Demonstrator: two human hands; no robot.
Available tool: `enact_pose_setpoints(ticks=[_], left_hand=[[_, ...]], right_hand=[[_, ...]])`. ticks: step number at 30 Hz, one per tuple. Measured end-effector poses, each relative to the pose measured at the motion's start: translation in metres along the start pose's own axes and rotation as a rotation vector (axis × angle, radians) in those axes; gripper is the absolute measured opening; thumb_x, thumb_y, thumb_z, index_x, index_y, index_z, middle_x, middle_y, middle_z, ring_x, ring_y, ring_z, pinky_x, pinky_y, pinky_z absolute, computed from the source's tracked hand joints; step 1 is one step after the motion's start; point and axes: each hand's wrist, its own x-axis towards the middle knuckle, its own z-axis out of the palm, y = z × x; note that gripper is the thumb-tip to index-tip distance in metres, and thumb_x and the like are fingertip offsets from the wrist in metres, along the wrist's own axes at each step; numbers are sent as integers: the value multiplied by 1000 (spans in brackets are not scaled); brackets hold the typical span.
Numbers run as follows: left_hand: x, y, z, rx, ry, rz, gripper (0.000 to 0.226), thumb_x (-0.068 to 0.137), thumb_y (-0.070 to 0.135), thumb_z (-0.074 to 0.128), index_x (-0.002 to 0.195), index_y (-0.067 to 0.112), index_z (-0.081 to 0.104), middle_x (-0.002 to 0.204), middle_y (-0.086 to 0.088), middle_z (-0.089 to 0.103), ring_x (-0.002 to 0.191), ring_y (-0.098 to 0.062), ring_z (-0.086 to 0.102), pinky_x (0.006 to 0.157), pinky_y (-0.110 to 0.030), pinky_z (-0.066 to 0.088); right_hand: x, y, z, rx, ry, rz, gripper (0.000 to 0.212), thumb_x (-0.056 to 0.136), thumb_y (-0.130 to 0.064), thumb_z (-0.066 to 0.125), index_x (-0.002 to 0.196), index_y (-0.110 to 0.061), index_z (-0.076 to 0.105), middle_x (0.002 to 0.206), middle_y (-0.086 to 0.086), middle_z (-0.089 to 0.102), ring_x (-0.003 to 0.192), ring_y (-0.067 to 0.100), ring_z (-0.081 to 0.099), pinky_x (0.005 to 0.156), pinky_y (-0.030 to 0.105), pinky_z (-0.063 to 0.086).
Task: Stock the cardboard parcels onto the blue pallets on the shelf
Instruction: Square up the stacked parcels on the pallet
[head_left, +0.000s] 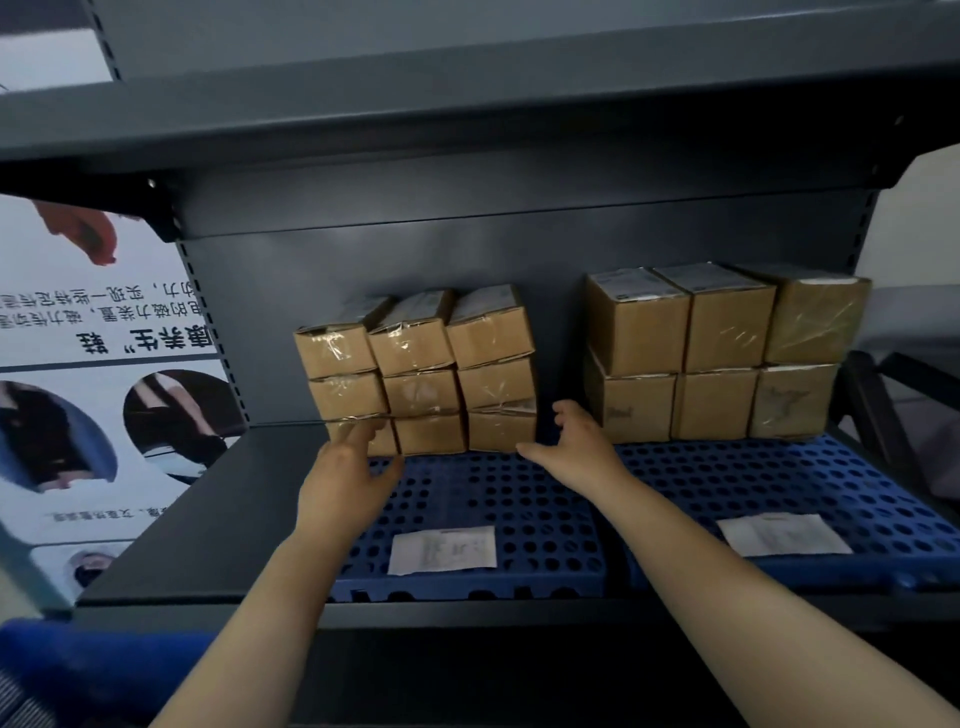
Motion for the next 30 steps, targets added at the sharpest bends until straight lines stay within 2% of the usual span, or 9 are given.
enact_pose_setpoints(ticks=[5, 11, 15, 19, 22, 27, 30], left_hand=[[12, -39, -11, -19, 34, -44, 46, 87, 22, 63, 129, 8, 50, 124, -16, 52, 114, -35, 50, 88, -44, 44], [30, -65, -13, -135, -1, -148, 56, 85, 23, 66, 133, 8, 42, 133, -16, 46, 121, -33, 46, 97, -46, 41], [40, -74, -8, -190, -51, -230, 65, 83, 27, 67, 138, 10, 36, 139, -14, 42, 123, -32, 46, 99, -47, 42], [49, -79, -4, -196, -63, -272, 68, 81, 26, 68, 138, 9, 35, 138, -13, 44, 122, -32, 48, 97, -47, 43], [56, -80, -2, -196, -83, -280, 68, 82, 25, 69, 138, 8, 34, 137, -11, 46, 121, -30, 48, 95, -43, 43], [64, -75, 2, -206, -89, -270, 68, 80, 23, 71, 136, 6, 36, 133, -12, 50, 118, -30, 50, 91, -39, 42], [67, -74, 2, -206, -77, -262, 66, 80, 23, 71, 134, 6, 38, 130, -12, 52, 113, -28, 53, 84, -35, 42]], right_hand=[[19, -9, 21, -11, 40, 32, 94, 81, -35, 72, 150, -11, 14, 153, 10, 26, 137, 24, 32, 108, 29, 30], [32, -2, 34, -20, 73, 23, 84, 79, -26, 75, 145, -11, 25, 146, 11, 36, 131, 25, 38, 102, 27, 33], [41, 7, 37, -73, 68, -12, 88, 75, -26, 78, 145, -12, 26, 143, 11, 39, 129, 25, 41, 102, 28, 34], [51, 11, 37, -99, 34, -49, 98, 69, -26, 83, 147, -16, 24, 146, 9, 37, 131, 24, 40, 107, 32, 34], [58, 13, 34, -180, -3, -73, 101, 65, -34, 84, 146, -18, 26, 141, 7, 44, 127, 24, 45, 105, 34, 39], [64, 16, 29, -244, -69, -87, 104, 68, -39, 81, 149, -20, 19, 142, 2, 46, 128, 20, 45, 104, 29, 38], [66, 16, 26, -228, -67, -111, 101, 69, -37, 81, 149, -25, 21, 142, 0, 47, 127, 19, 46, 104, 29, 38]])
